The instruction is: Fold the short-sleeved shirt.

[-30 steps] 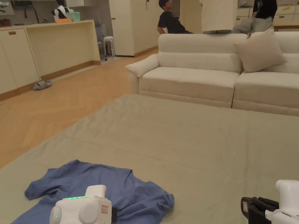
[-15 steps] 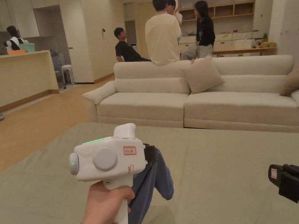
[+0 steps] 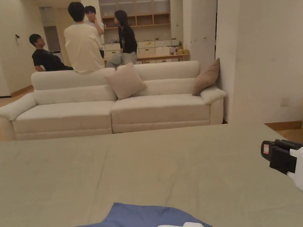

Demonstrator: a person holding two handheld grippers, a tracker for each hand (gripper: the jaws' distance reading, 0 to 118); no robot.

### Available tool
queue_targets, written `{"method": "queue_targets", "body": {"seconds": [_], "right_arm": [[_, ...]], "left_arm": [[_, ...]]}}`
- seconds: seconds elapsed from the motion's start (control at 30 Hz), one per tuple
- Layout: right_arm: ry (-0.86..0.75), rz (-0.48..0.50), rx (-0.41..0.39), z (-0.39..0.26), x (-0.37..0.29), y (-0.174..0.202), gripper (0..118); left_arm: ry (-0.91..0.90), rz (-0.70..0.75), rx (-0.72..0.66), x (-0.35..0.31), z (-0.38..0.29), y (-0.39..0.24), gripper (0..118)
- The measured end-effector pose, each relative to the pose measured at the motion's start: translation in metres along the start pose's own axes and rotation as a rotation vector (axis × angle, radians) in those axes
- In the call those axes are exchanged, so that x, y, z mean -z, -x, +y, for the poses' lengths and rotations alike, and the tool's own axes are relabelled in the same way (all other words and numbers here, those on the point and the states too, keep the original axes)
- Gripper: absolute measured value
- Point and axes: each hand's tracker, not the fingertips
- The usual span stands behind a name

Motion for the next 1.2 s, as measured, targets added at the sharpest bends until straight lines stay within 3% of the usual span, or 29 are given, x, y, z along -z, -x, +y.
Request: {"method": "queue_targets", "body": {"seconds": [0.1, 0.13, 0.17, 0.23, 0.27, 0.33, 0.43, 0.5, 0.67, 0.77, 0.8, 0.83, 0.87, 0.9, 0.93, 0.97, 1.03, 1.1, 1.2], "right_arm": [[0.012, -0.005, 0.008, -0.008, -0.003, -0.008, 2], [0.017, -0.004, 0.005, -0.010, -0.004, -0.008, 2], [0.019, -0.003, 0.004, -0.011, -0.004, -0.007, 2], [0.019, 0.000, 0.006, -0.013, -0.005, -0.005, 2], [0.019, 0.005, 0.013, -0.013, -0.007, -0.004, 2], [0.018, 0.019, 0.020, -0.013, -0.009, -0.002, 2], [0.017, 0.021, -0.002, -0.009, -0.014, 0.002, 2], [-0.003, 0.032, -0.007, -0.005, -0.019, 0.003, 2], [-0.073, 0.019, -0.052, 0.003, -0.034, 0.011, 2], [-0.092, 0.006, -0.078, 0.007, -0.031, 0.023, 2], [-0.092, 0.010, -0.081, 0.010, -0.027, 0.029, 2], [-0.093, 0.021, -0.080, 0.013, -0.024, 0.034, 2], [-0.096, 0.045, -0.063, 0.016, -0.020, 0.041, 2], [-0.097, 0.071, -0.038, 0.018, -0.016, 0.046, 2], [-0.098, 0.079, -0.028, 0.020, -0.013, 0.050, 2], [-0.102, 0.080, -0.029, 0.021, -0.011, 0.055, 2], [-0.115, 0.077, -0.037, 0.022, -0.007, 0.064, 2], [-0.110, 0.089, -0.047, 0.022, -0.001, 0.069, 2], [-0.087, 0.097, -0.053, 0.016, 0.011, 0.072, 2]], "left_arm": [[0.105, 0.032, 0.055, 0.021, -0.023, -0.011, 2], [0.128, 0.003, 0.002, 0.024, -0.030, -0.008, 7], [0.165, -0.040, -0.059, 0.029, -0.035, -0.002, 26], [0.188, -0.176, -0.239, 0.039, -0.047, 0.018, 81], [0.162, -0.292, -0.347, 0.039, -0.051, 0.030, 102], [0.055, -0.447, -0.510, 0.025, -0.060, 0.043, 105], [0.009, -0.422, -0.475, -0.036, -0.046, 0.073, 106], [-0.212, -0.292, -0.352, -0.105, -0.035, 0.098, 105], [-0.882, 0.347, -0.202, -0.317, -0.056, 0.135, 105], [-1.035, 0.578, -0.192, -0.393, -0.086, 0.148, 103], [-1.081, 0.599, -0.181, -0.412, -0.096, 0.152, 96], [-1.129, 0.614, -0.147, -0.425, -0.102, 0.153, 76], [-1.168, 0.661, -0.139, -0.435, -0.108, 0.153, 31], [-1.186, 0.746, -0.169, -0.442, -0.111, 0.152, 8], [-1.224, 0.779, -0.195, -0.446, -0.116, 0.148, 6], [-1.235, 0.708, -0.176, -0.454, -0.123, 0.150, 0], [-1.275, 0.596, -0.169, -0.459, -0.130, 0.151, 0], [-1.212, 0.658, -0.142, -0.456, -0.122, 0.150, 0], [-1.112, 0.638, -0.117, -0.432, -0.100, 0.171, 0]]}}
